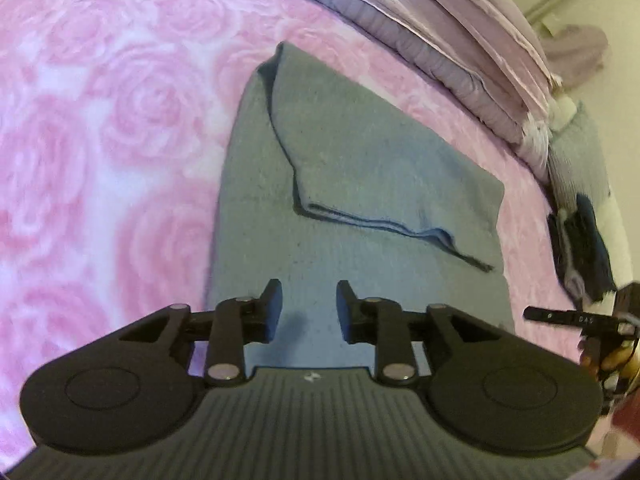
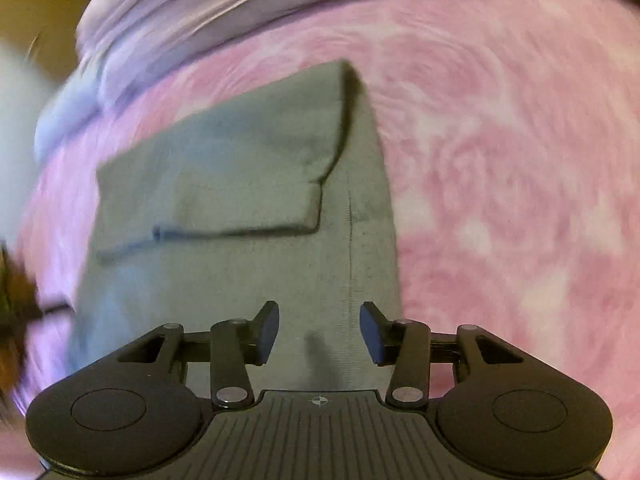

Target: Organize objects

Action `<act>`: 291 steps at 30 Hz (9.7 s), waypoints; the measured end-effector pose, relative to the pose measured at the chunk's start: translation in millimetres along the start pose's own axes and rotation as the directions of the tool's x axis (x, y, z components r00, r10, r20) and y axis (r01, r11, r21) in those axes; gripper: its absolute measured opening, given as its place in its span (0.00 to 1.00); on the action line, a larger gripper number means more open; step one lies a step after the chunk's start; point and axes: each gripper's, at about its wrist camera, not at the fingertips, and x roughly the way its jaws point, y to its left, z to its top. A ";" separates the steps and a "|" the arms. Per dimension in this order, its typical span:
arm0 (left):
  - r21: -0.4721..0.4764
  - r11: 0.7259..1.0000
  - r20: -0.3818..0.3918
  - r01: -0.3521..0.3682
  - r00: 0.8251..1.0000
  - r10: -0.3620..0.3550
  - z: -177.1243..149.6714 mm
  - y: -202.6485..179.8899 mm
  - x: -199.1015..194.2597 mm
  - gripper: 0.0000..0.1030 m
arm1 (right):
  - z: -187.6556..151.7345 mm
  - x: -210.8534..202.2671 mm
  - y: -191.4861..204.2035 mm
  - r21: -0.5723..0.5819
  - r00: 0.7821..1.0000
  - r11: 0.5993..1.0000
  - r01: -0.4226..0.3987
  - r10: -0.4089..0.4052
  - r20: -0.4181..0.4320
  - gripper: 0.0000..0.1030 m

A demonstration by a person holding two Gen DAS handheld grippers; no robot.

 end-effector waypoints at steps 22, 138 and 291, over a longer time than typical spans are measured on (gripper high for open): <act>0.037 0.998 0.116 0.058 0.991 -0.062 28.9 -19.6 13.4 0.05 | 42.9 9.7 -19.5 0.171 0.970 0.965 -0.199 0.169 0.173 0.12; 0.069 0.962 -0.053 -0.264 0.962 0.267 -166.5 -12.7 -103.5 0.38 | -141.7 -82.0 -88.1 -0.053 0.999 0.998 -0.026 0.027 0.020 0.46; 0.121 0.810 -0.004 -0.574 0.815 0.579 -257.3 -121.8 -73.9 0.39 | -214.9 -57.9 0.3 -0.253 0.944 0.912 0.321 -0.286 0.166 0.55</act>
